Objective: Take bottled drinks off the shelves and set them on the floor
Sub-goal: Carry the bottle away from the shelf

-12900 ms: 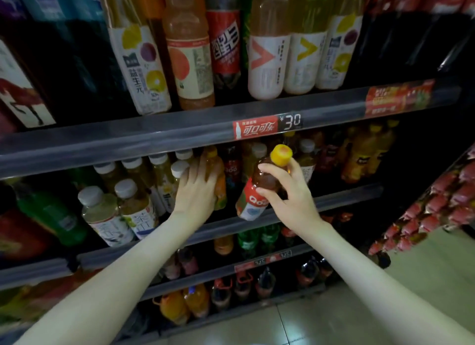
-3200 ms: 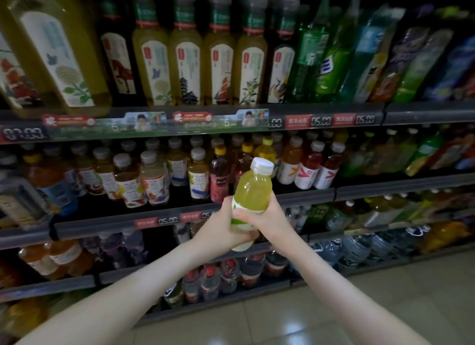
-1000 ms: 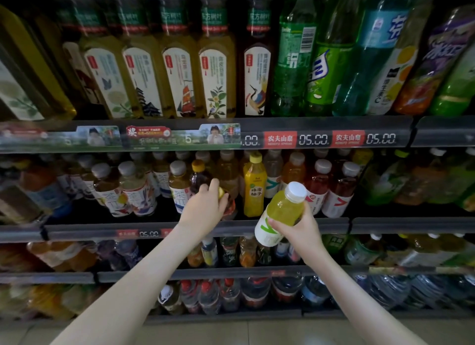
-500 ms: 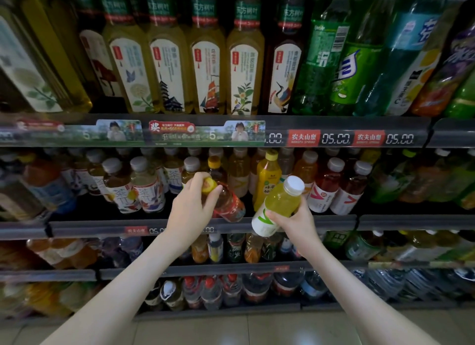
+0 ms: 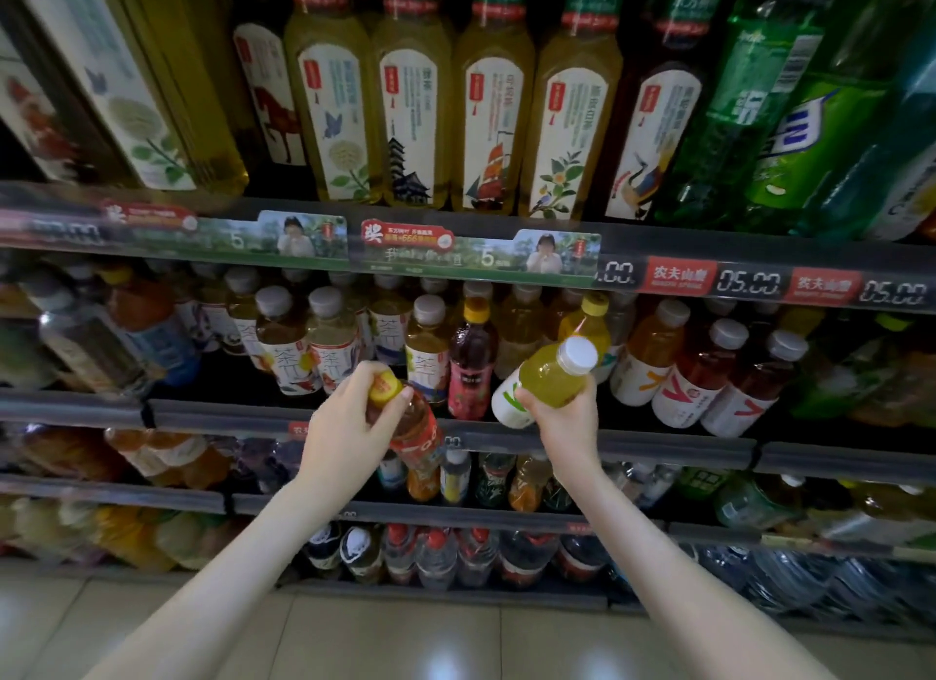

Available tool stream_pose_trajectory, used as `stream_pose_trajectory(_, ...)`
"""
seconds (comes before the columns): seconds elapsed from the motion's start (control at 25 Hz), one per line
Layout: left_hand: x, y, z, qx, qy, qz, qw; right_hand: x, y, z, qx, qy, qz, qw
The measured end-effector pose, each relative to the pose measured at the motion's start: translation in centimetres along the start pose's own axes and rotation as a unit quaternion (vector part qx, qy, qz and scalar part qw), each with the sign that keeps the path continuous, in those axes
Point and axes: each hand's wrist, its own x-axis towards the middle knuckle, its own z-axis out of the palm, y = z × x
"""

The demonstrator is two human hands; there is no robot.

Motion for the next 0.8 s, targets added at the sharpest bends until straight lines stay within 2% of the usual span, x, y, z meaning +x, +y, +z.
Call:
stream_pose_trajectory(0.12,-1.0,-1.8,-1.0,0.0,-0.007,-0.015,1.0,0.0,0.3,2.5,0.013,0.032,0.001,0.999)
stream_pose_trajectory(0.28,-1.9,-3.2,-1.9,0.021,-0.02,-0.025,0.999,1.3,1.5,3.3,-0.013,0.033,-0.001,0.999)
stream_pose_trajectory(0.48,-1.8,-3.6,-1.3,0.019,-0.046,-0.031,0.998,3.2,1.5,3.6,-0.085,0.0,0.006,0.996)
stream_pose_trajectory(0.8,-0.9,-2.3,0.4,-0.004,-0.084,-0.011,0.996,2.6,1.9,2.1,-0.096,-0.03,-0.025,0.995)
